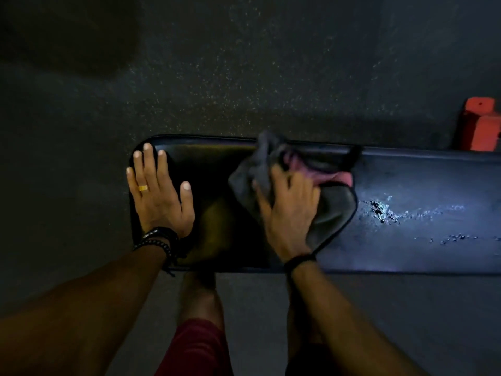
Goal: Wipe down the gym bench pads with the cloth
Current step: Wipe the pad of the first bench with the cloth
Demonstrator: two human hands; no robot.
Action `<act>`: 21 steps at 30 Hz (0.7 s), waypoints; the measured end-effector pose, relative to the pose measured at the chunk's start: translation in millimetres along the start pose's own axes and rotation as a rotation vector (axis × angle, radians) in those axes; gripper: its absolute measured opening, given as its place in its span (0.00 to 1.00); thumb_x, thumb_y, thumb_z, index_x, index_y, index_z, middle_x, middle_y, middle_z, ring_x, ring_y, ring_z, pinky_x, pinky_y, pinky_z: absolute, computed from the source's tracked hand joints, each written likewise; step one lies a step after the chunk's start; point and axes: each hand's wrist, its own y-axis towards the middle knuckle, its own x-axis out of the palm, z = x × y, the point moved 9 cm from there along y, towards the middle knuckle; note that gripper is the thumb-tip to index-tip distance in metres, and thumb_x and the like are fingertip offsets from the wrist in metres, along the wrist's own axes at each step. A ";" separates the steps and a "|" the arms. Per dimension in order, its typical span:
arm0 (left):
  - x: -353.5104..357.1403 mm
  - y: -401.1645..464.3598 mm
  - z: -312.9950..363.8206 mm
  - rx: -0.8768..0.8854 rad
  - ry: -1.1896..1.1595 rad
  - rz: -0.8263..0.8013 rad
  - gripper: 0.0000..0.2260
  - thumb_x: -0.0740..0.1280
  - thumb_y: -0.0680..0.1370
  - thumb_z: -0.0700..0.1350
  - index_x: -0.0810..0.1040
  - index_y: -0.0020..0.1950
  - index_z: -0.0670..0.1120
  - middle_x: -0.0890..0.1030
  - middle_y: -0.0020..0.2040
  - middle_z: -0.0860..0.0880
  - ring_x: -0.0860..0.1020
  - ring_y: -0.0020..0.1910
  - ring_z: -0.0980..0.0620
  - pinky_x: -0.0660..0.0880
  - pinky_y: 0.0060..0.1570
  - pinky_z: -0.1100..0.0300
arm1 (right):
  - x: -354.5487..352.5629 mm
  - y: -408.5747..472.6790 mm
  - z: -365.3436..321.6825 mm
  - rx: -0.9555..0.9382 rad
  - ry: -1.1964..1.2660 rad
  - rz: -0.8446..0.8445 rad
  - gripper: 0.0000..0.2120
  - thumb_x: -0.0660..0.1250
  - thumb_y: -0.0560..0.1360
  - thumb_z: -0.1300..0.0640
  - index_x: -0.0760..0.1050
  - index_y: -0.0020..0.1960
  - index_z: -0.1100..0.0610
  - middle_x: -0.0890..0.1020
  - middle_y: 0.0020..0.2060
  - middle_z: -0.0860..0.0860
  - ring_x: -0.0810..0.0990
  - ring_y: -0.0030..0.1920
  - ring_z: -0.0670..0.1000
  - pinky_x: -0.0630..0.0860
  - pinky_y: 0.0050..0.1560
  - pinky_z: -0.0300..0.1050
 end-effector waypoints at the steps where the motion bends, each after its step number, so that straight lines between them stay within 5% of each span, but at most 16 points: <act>1: -0.1 0.4 1.2 0.002 0.002 -0.011 0.29 0.51 0.81 0.54 0.57 0.77 0.38 0.55 0.79 0.39 0.50 0.79 0.40 0.48 0.76 0.39 | 1.7 -28.9 -6.6 -0.086 0.014 -0.054 0.19 0.63 0.75 0.46 0.70 0.63 0.53 0.74 0.45 0.56 0.71 0.44 0.57 0.60 0.42 0.50; 4: -1.3 1.6 2.1 -0.009 0.016 -0.022 0.29 0.49 0.81 0.54 0.57 0.78 0.38 0.54 0.79 0.40 0.50 0.79 0.41 0.49 0.76 0.40 | -7.7 -77.5 29.0 -0.125 0.009 -0.102 0.18 0.60 0.74 0.45 0.69 0.61 0.52 0.76 0.45 0.57 0.75 0.41 0.59 0.65 0.40 0.50; 10: 0.7 1.0 2.9 0.022 0.046 -0.043 0.29 0.46 0.82 0.55 0.55 0.78 0.38 0.53 0.80 0.40 0.49 0.79 0.41 0.48 0.76 0.40 | -38.2 -5.8 112.7 0.786 -0.087 0.322 0.23 0.60 0.79 0.40 0.78 0.58 0.58 0.78 0.50 0.64 0.76 0.50 0.64 0.67 0.48 0.54; 13: 0.6 -0.8 1.9 0.035 0.054 -0.052 0.29 0.47 0.82 0.54 0.54 0.79 0.39 0.52 0.80 0.40 0.49 0.79 0.41 0.48 0.76 0.40 | -19.6 13.0 27.3 0.558 -0.034 0.294 0.20 0.63 0.78 0.41 0.77 0.59 0.56 0.78 0.51 0.61 0.75 0.49 0.61 0.65 0.46 0.52; 17: -1.4 0.8 0.1 0.026 0.048 -0.035 0.28 0.48 0.82 0.54 0.54 0.79 0.39 0.53 0.80 0.40 0.50 0.79 0.41 0.49 0.76 0.40 | 12.7 -88.4 -51.2 0.098 0.060 -0.001 0.18 0.60 0.76 0.41 0.70 0.61 0.50 0.76 0.46 0.56 0.75 0.43 0.58 0.64 0.41 0.49; 21: -3.1 -0.6 -3.0 0.040 -0.016 -0.049 0.28 0.53 0.81 0.52 0.55 0.78 0.39 0.52 0.80 0.40 0.49 0.79 0.41 0.46 0.76 0.41 | -11.1 -112.9 44.7 0.335 0.019 0.120 0.17 0.63 0.74 0.46 0.72 0.60 0.52 0.78 0.48 0.61 0.77 0.45 0.62 0.64 0.44 0.51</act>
